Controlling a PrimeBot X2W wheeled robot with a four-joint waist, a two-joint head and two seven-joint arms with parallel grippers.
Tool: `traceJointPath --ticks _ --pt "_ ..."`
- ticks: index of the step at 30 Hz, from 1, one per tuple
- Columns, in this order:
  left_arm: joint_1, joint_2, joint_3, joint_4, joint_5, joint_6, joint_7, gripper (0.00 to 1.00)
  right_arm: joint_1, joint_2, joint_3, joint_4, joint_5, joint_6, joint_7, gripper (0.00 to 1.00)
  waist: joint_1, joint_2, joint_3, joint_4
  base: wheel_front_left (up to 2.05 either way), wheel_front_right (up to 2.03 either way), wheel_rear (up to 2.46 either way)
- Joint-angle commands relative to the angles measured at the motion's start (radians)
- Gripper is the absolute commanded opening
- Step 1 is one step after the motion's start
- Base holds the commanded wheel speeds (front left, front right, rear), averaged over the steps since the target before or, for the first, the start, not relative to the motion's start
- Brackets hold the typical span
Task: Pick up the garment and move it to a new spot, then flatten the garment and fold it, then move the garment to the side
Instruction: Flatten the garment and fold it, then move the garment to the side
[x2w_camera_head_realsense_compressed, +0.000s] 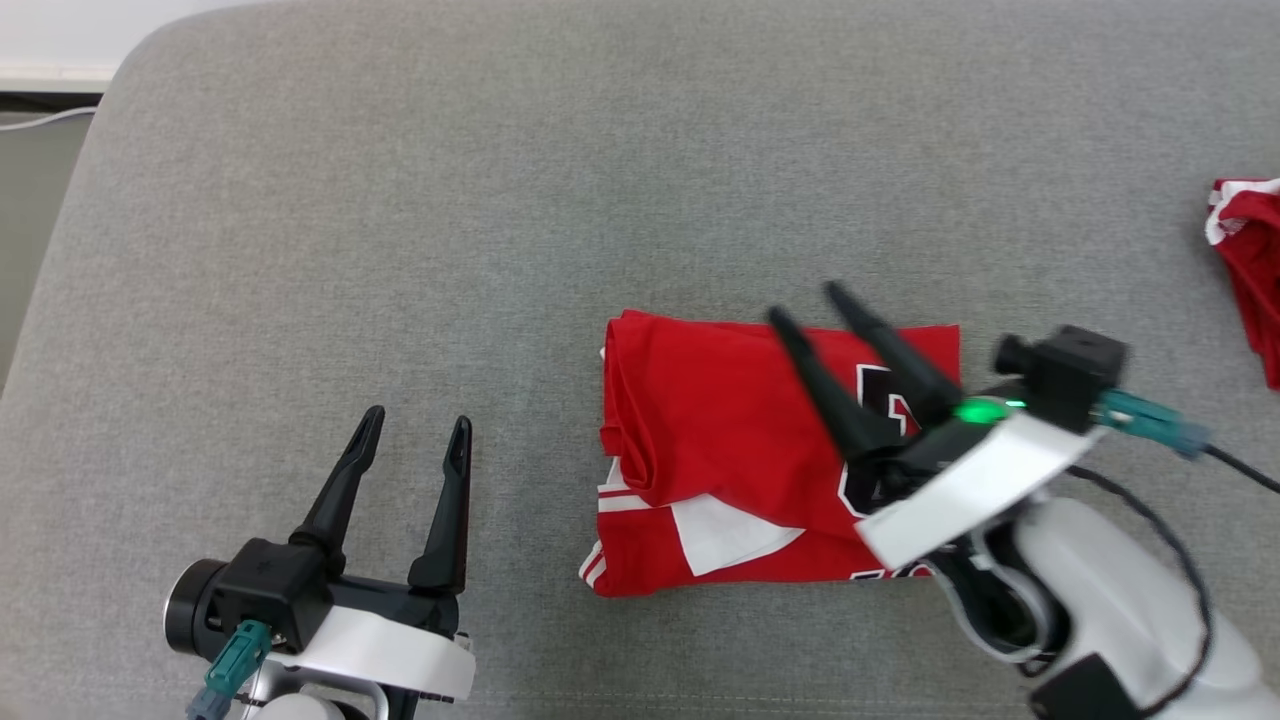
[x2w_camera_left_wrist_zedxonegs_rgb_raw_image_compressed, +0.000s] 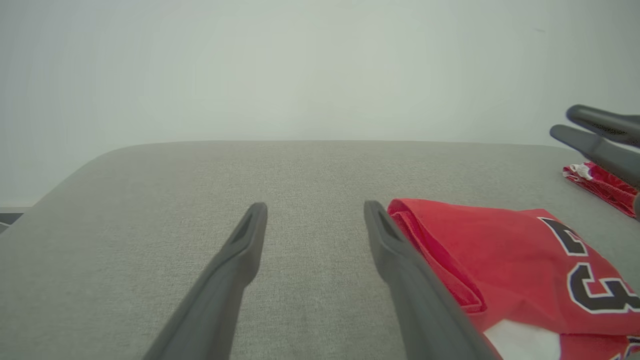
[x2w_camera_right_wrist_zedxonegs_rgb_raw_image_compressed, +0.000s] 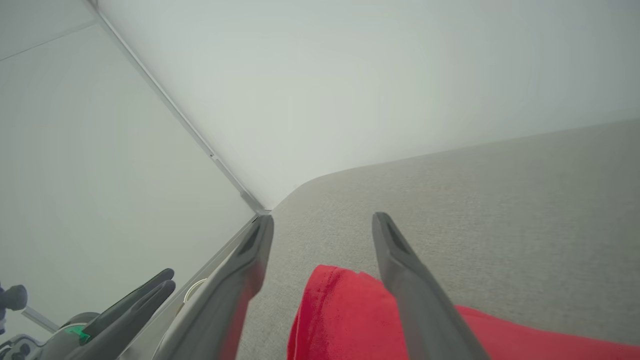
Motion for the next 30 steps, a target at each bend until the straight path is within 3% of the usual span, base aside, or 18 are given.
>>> traceJointPath --ticks 1,6,14,20,30 --pt "-0.007 0.026 0.043 -0.024 0.016 0.011 -0.009 1.00 0.059 -0.015 -0.040 -0.038 -0.042 0.000 -0.025 1.00 0.0000 0.0000 -0.012 -0.013 0.00 0.00 0.00" --pt "-0.004 0.044 0.047 -0.031 0.024 0.021 0.002 1.00 0.172 -0.066 -0.246 -0.054 -0.248 0.000 -0.052 1.00 0.0000 0.0000 -0.031 -0.038 0.00 0.00 0.00" --pt "-0.001 0.070 0.057 -0.038 0.032 0.040 0.022 1.00 0.347 -0.031 -0.479 -0.139 -0.524 0.000 -0.058 1.00 0.0000 0.0000 -0.056 -0.064 0.00 0.00 0.00" --pt "0.009 0.080 0.063 -0.033 0.027 0.046 0.026 1.00 0.446 0.001 -0.547 -0.154 -0.582 0.000 -0.058 1.00 0.0000 0.0000 -0.074 -0.070 0.00 0.00 0.00" --pt "0.025 0.079 0.061 -0.038 0.021 0.057 0.028 1.00 0.486 0.028 -0.570 -0.139 -0.568 0.000 -0.058 1.00 0.0000 0.0000 -0.072 -0.077 0.00 0.00 0.00"
